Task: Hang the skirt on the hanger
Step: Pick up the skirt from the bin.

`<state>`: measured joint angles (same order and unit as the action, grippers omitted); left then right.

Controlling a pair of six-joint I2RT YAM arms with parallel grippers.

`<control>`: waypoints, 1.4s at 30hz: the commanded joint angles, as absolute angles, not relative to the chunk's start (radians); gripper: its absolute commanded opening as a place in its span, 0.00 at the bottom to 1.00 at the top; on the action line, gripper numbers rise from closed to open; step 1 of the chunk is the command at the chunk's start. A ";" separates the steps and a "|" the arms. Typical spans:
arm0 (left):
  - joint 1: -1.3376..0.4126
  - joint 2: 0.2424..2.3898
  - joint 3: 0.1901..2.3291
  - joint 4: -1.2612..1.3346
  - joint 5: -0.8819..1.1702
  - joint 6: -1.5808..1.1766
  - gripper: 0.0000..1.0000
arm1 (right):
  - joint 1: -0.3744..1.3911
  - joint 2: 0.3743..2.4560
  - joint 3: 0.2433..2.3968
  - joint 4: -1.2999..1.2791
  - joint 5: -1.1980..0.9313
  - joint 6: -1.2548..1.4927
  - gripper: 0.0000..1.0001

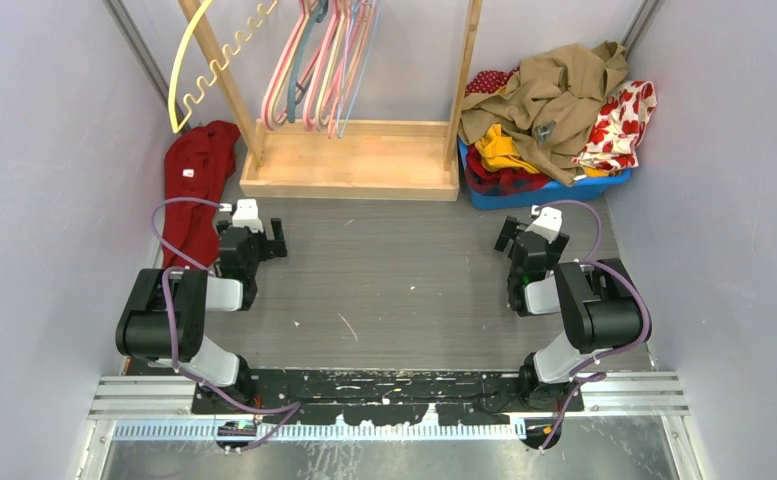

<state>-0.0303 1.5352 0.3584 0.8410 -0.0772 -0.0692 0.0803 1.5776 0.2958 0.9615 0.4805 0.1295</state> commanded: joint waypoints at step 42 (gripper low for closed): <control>-0.028 1.342 0.461 0.565 -0.141 -0.064 0.99 | 0.068 1.153 0.546 0.294 0.544 0.246 1.00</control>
